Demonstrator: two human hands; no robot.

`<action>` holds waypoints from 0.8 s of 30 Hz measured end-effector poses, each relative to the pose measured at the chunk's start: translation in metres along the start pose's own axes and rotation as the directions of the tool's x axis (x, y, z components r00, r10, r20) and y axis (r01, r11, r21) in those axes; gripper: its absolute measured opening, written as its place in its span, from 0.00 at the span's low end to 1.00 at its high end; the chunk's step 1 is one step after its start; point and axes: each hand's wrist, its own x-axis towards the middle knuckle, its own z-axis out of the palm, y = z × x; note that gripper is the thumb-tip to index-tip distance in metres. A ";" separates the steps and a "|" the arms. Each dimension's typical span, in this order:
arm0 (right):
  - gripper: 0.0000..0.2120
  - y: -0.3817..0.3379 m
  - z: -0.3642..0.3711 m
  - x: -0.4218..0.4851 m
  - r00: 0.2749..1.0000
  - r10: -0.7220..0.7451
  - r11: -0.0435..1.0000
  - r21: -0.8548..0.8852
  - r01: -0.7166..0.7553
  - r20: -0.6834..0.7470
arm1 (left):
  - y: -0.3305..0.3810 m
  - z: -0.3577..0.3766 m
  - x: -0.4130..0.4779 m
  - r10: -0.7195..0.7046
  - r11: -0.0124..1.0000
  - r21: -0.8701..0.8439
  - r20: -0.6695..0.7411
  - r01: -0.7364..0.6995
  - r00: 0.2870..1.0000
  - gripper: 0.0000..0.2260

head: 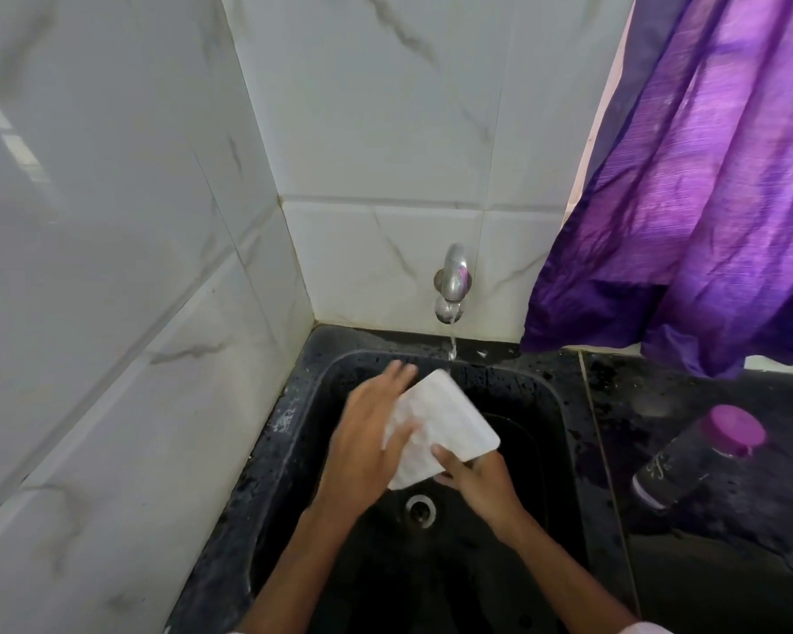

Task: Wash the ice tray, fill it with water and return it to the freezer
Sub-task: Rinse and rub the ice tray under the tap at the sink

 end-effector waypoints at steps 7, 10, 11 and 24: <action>0.17 -0.016 0.000 0.005 0.966 0.241 0.846 0.469 -0.254 0.088 | -0.014 0.014 -0.037 -0.875 0.393 -0.469 0.076 0.791 0.479 0.26; 0.19 -0.021 0.002 0.010 0.953 0.275 0.830 0.468 -0.303 0.129 | -0.010 0.011 -0.034 -0.855 0.190 -0.677 0.242 0.711 0.459 0.16; 0.19 -0.021 0.002 0.012 0.948 0.283 0.824 0.469 -0.318 0.145 | -0.009 0.009 -0.032 -0.840 0.156 -0.723 0.262 0.673 0.475 0.14; 0.37 -0.032 -0.010 0.031 0.980 0.190 0.958 0.229 -0.172 -0.062 | -0.017 0.003 -0.014 -0.808 0.161 -0.796 0.233 0.584 0.541 0.12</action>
